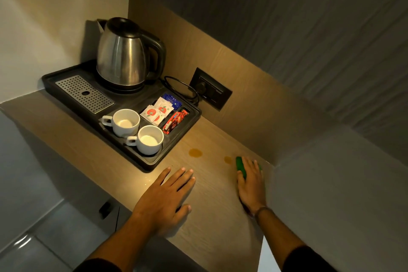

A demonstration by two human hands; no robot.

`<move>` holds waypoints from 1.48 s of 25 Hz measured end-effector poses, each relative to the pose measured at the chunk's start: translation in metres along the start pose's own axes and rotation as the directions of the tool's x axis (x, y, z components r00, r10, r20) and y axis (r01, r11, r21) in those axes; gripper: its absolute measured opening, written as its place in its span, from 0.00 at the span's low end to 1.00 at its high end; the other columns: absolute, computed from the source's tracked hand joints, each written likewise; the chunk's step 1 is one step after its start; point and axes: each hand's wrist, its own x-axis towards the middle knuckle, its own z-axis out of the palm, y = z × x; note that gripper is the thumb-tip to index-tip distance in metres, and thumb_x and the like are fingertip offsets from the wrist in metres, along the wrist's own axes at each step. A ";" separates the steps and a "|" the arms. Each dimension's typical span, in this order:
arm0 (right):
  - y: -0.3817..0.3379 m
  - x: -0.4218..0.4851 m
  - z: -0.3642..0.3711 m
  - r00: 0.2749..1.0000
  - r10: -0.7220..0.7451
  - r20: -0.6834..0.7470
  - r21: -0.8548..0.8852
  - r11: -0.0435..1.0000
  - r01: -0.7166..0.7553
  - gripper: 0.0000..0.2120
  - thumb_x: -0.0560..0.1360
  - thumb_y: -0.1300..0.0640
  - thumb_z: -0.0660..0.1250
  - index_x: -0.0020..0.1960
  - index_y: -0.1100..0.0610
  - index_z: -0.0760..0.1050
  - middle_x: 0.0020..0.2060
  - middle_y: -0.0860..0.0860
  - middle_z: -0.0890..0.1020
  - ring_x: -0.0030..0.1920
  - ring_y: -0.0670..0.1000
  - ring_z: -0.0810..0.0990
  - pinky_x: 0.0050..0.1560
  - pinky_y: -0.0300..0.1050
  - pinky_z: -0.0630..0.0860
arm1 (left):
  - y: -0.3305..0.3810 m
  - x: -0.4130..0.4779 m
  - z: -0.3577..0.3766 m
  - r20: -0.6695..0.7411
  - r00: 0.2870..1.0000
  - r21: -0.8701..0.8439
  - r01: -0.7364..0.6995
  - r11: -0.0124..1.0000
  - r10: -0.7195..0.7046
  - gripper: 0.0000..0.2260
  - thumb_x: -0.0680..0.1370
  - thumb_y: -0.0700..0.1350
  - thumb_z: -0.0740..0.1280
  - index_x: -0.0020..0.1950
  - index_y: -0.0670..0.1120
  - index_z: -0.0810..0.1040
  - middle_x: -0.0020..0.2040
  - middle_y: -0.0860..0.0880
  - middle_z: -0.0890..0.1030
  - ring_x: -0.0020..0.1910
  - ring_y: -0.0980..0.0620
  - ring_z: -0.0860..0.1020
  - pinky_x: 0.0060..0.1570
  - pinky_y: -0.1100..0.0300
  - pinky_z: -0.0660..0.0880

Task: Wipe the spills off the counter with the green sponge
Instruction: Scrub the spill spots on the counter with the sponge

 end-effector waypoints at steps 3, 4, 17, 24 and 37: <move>0.033 -0.047 -0.003 0.952 -0.286 0.112 0.010 0.958 0.287 0.27 0.85 0.55 0.62 0.81 0.42 0.59 0.82 0.42 0.59 0.83 0.47 0.48 0.82 0.56 0.53 | 0.001 -0.001 0.000 -0.003 1.000 -0.006 0.007 1.000 -0.007 0.32 0.83 0.64 0.50 0.84 0.52 0.48 0.86 0.52 0.47 0.83 0.52 0.41 0.81 0.42 0.40; 0.045 -0.047 -0.008 0.956 -0.279 0.093 0.016 0.960 0.278 0.27 0.85 0.55 0.62 0.81 0.41 0.59 0.82 0.41 0.60 0.83 0.46 0.48 0.82 0.57 0.54 | 0.001 -0.001 0.000 0.003 1.000 -0.003 0.010 1.000 -0.010 0.32 0.84 0.64 0.50 0.84 0.52 0.49 0.86 0.51 0.48 0.83 0.52 0.42 0.81 0.42 0.40; -0.007 0.033 0.002 0.996 -0.086 0.012 0.042 0.995 0.085 0.24 0.84 0.61 0.63 0.80 0.54 0.65 0.80 0.54 0.66 0.82 0.57 0.55 0.80 0.65 0.56 | 0.002 0.000 -0.002 0.014 1.000 0.001 0.015 1.000 -0.015 0.32 0.84 0.64 0.51 0.84 0.52 0.49 0.86 0.51 0.47 0.83 0.51 0.42 0.81 0.42 0.40; 0.001 0.009 0.008 0.854 -0.471 0.219 0.120 0.882 0.456 0.25 0.85 0.49 0.60 0.81 0.48 0.62 0.81 0.44 0.63 0.83 0.47 0.50 0.82 0.55 0.50 | 0.001 0.000 -0.003 0.021 1.000 -0.024 0.015 1.000 -0.014 0.32 0.83 0.64 0.51 0.84 0.52 0.48 0.86 0.52 0.46 0.83 0.53 0.41 0.80 0.44 0.38; -0.061 0.065 0.034 0.870 -0.430 0.240 0.046 0.900 0.433 0.26 0.85 0.57 0.62 0.82 0.50 0.61 0.81 0.46 0.61 0.83 0.54 0.51 0.82 0.62 0.50 | 0.002 0.000 -0.004 0.015 1.000 0.022 0.011 1.000 -0.011 0.32 0.84 0.63 0.52 0.84 0.50 0.50 0.86 0.50 0.48 0.83 0.51 0.43 0.81 0.42 0.41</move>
